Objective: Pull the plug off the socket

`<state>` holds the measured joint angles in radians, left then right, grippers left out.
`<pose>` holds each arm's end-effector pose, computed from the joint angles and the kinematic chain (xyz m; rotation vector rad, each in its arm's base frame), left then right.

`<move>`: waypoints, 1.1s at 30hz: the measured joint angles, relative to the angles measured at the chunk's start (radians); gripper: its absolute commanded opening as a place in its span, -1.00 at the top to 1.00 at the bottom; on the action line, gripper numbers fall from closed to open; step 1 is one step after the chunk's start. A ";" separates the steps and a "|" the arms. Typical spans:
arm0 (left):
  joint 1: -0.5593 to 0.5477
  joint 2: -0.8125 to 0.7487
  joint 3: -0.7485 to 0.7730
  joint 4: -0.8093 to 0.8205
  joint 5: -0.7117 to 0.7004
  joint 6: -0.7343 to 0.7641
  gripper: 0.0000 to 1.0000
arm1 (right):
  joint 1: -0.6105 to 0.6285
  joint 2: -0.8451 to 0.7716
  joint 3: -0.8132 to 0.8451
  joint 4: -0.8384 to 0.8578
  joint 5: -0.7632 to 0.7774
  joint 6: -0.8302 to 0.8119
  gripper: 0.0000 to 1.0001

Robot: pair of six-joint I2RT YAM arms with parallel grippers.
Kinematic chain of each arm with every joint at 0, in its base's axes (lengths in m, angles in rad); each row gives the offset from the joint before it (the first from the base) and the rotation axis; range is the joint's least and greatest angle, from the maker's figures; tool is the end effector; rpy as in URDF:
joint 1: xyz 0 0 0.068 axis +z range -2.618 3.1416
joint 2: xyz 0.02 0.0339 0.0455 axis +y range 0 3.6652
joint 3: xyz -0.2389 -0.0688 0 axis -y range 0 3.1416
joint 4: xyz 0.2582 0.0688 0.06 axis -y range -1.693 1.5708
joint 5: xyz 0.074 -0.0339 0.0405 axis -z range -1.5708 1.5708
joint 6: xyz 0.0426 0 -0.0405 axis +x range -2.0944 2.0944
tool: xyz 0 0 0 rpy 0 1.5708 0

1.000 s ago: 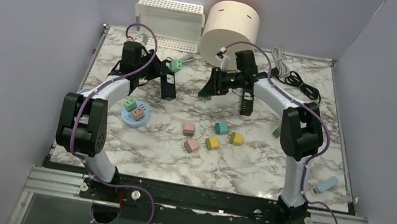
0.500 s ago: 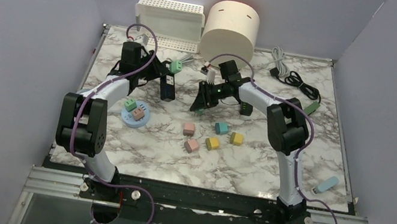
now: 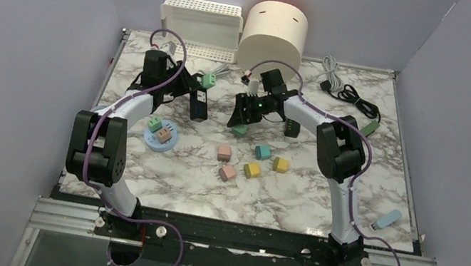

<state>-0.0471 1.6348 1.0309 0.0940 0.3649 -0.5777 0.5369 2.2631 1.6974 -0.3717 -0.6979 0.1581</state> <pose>0.3801 -0.0331 0.1991 -0.3346 2.1069 -0.7547 0.4034 0.2720 0.1237 -0.7772 2.4423 1.1546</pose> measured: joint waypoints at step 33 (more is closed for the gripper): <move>-0.021 -0.022 -0.033 0.029 0.034 0.003 1.00 | 0.066 -0.152 0.117 0.353 0.199 0.139 -0.33</move>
<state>-0.0681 1.6127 0.9981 0.1230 0.3992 -0.5743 0.6025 2.1113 1.8141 -0.0189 -0.4992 0.2970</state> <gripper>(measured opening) 0.323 0.667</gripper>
